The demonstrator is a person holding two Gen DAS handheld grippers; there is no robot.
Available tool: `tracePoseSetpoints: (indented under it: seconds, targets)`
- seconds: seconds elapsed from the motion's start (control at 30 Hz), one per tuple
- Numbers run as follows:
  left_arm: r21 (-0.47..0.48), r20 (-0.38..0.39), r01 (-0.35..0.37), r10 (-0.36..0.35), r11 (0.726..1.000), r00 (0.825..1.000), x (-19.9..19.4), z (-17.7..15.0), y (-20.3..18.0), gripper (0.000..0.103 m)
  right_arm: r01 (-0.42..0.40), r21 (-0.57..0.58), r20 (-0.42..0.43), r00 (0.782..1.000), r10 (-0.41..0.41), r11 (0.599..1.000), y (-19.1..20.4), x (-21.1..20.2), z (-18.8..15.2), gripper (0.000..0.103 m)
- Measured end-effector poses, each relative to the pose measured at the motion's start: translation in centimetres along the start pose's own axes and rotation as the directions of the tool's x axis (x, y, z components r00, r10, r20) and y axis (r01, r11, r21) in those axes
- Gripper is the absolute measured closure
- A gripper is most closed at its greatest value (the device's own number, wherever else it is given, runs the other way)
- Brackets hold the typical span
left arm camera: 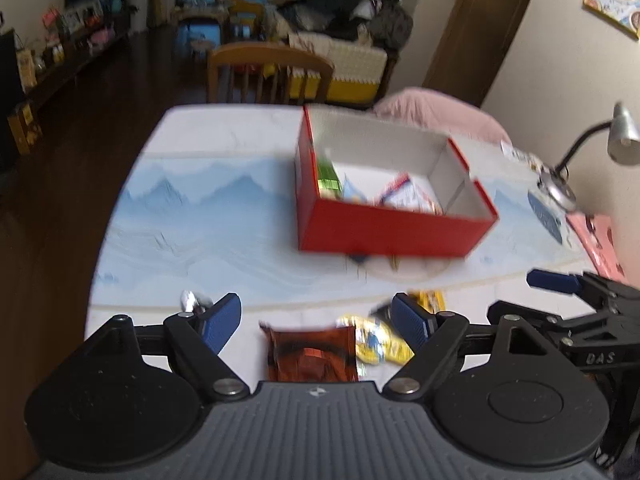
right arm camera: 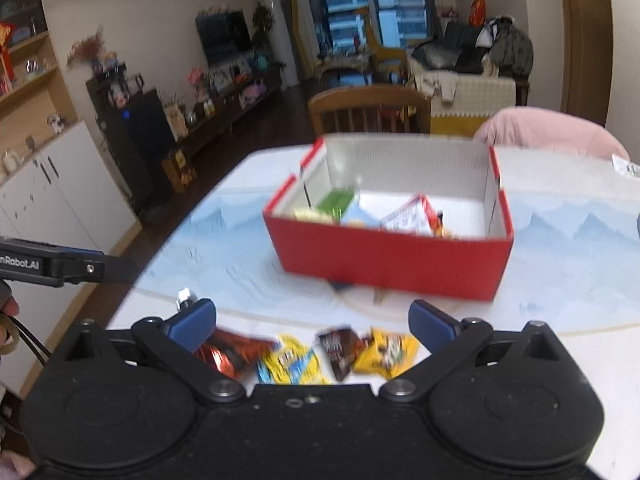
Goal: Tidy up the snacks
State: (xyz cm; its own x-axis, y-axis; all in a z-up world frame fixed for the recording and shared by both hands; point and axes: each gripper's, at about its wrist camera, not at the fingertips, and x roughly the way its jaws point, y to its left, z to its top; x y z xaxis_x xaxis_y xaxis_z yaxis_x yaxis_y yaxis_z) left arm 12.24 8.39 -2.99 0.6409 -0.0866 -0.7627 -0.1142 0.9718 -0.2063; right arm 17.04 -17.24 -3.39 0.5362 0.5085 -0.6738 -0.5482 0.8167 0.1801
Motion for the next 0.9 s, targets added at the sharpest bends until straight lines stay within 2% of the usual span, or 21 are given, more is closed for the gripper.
tracePoseSetpoints:
  seconds: [0.13, 0.3, 0.53, 0.63, 0.77, 0.9]
  targets:
    - [0.011, -0.082, 0.011, -0.010, 1.000, 0.997, 2.2, -1.5, -0.3, 0.021, 0.020, -0.044, -0.048, 0.999, -0.022, 0.999, -0.4, 1.1, -1.6, 0.000]
    - [0.043, -0.143, 0.020, -0.014, 0.999, 0.990, 4.6, -2.7, -0.9, 0.021, -0.002, -0.058, -0.110, 0.994, -0.004, 0.998, -1.6, 2.5, -2.7, 0.000]
    - [0.182, -0.238, 0.119, -0.073, 0.976, 0.968, 6.8, -2.8, -0.9, 0.021, -0.009, -0.068, -0.163, 0.987, -0.002, 0.998, -3.5, 4.2, -3.3, 0.002]
    - [0.211, -0.264, 0.125, -0.067, 0.970, 0.962, 7.5, -2.8, -0.8, 0.021, -0.015, -0.062, -0.180, 0.984, 0.003, 0.998, -4.0, 5.0, -3.5, 0.003]
    - [0.214, -0.278, 0.094, -0.032, 0.972, 0.960, 8.7, -3.0, -0.6, 0.021, -0.018, -0.090, -0.195, 0.981, 0.000, 0.996, -4.1, 6.1, -3.3, 0.005]
    - [0.165, -0.309, 0.099, -0.044, 0.981, 0.950, 9.7, -2.7, 0.0, 0.021, -0.012, -0.092, -0.218, 0.976, -0.008, 0.996, -4.9, 7.6, -2.9, 0.011]
